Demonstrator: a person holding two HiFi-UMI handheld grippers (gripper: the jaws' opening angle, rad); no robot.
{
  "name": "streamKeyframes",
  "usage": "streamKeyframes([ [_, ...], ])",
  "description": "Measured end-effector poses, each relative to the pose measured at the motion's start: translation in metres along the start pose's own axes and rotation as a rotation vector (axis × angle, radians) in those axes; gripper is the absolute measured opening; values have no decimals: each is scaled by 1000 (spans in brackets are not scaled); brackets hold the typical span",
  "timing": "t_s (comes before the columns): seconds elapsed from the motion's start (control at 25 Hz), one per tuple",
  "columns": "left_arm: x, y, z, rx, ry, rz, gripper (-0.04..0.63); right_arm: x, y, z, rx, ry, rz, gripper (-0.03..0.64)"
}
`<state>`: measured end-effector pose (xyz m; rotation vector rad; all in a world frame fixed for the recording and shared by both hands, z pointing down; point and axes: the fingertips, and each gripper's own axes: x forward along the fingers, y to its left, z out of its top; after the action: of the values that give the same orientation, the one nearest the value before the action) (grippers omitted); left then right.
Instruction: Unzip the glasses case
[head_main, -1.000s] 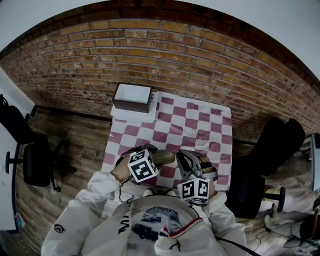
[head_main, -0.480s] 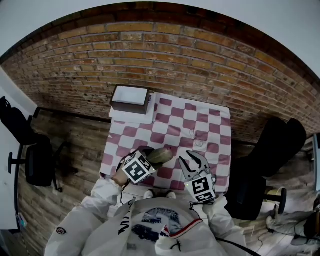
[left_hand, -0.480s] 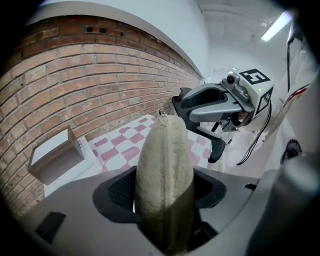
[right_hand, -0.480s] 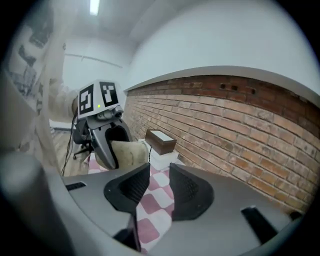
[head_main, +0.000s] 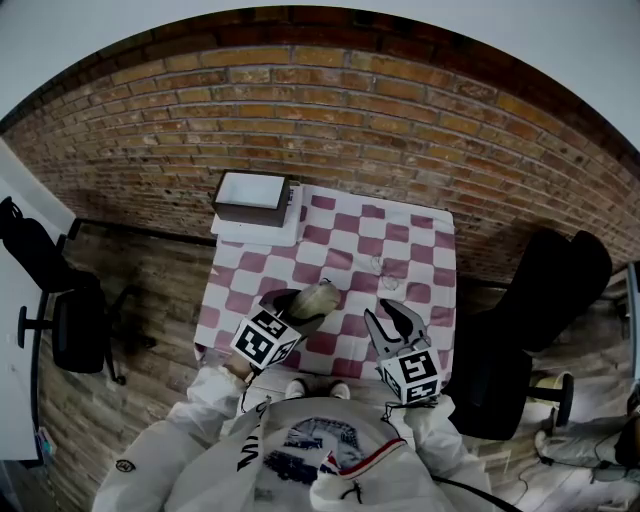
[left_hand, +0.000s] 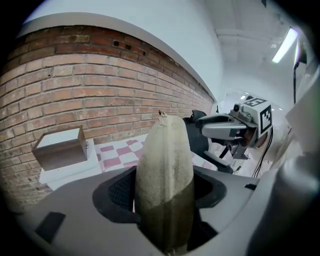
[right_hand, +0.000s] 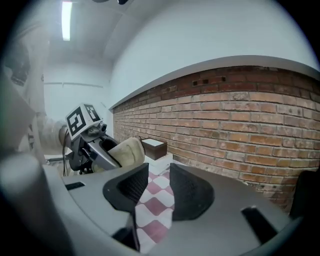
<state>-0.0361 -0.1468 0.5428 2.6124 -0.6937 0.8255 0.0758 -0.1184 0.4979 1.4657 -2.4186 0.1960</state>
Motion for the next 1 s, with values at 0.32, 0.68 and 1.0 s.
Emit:
streamKeyframes([
  [0.32,-17,-12,34,-58,-209,69,290,-23,-20,9,93,-78,-41,128],
  [0.68,-46,-26,65,-86,-414,139,290,-41,-26,36,162,-200,-118,71],
  [1.0,-73,-32,82,-122,-534,184,290,-63,-25,56,191,-255,-144,31],
])
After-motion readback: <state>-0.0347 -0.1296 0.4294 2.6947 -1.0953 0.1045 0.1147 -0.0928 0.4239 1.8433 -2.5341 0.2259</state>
